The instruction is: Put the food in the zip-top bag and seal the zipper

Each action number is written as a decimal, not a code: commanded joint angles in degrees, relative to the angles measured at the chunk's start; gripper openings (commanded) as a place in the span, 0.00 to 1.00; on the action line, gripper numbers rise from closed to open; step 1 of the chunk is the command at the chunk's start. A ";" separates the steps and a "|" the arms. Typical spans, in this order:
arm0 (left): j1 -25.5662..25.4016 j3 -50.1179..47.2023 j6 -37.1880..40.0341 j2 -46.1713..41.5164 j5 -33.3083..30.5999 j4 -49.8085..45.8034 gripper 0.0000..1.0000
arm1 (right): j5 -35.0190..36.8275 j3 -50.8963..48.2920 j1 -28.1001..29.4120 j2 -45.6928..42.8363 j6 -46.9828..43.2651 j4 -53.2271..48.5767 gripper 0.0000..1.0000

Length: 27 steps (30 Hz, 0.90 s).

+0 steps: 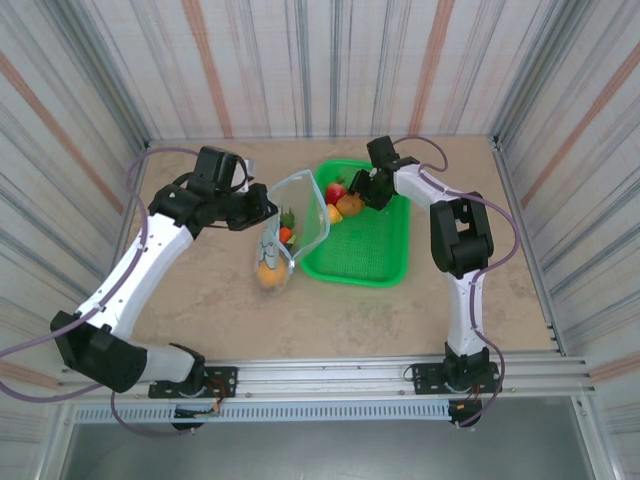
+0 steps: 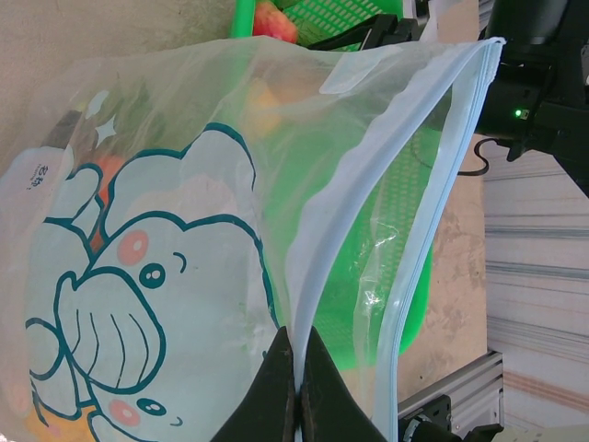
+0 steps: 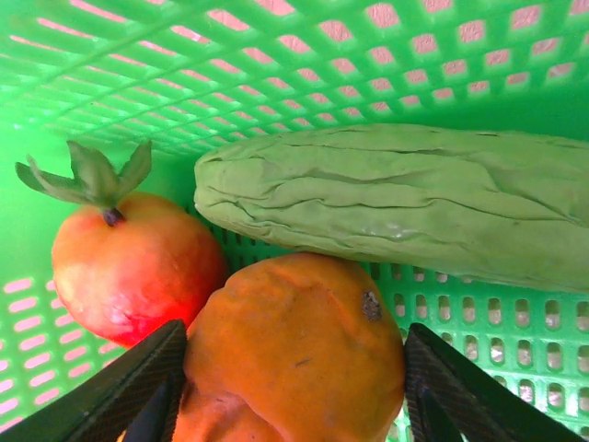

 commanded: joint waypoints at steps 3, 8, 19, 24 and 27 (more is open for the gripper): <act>0.67 0.45 0.73 0.62 0.15 0.16 0.00 | -1.98 -2.59 -0.84 -0.38 0.56 1.13 0.51; 0.64 1.37 0.91 1.05 0.01 0.09 0.00 | -1.35 -4.85 -1.95 -4.66 -0.06 2.09 0.48; 0.78 3.10 1.26 2.07 -0.85 -0.13 0.00 | 4.94 -6.56 0.60 -18.39 -2.11 -1.83 0.48; 1.01 3.28 -0.47 2.83 0.48 0.86 0.00 | 8.77 -8.10 2.87 -26.81 -3.49 -4.01 0.48; 1.09 3.97 -1.33 3.75 1.56 1.12 0.00 | 10.78 -8.86 4.55 -32.55 -4.77 -4.64 0.48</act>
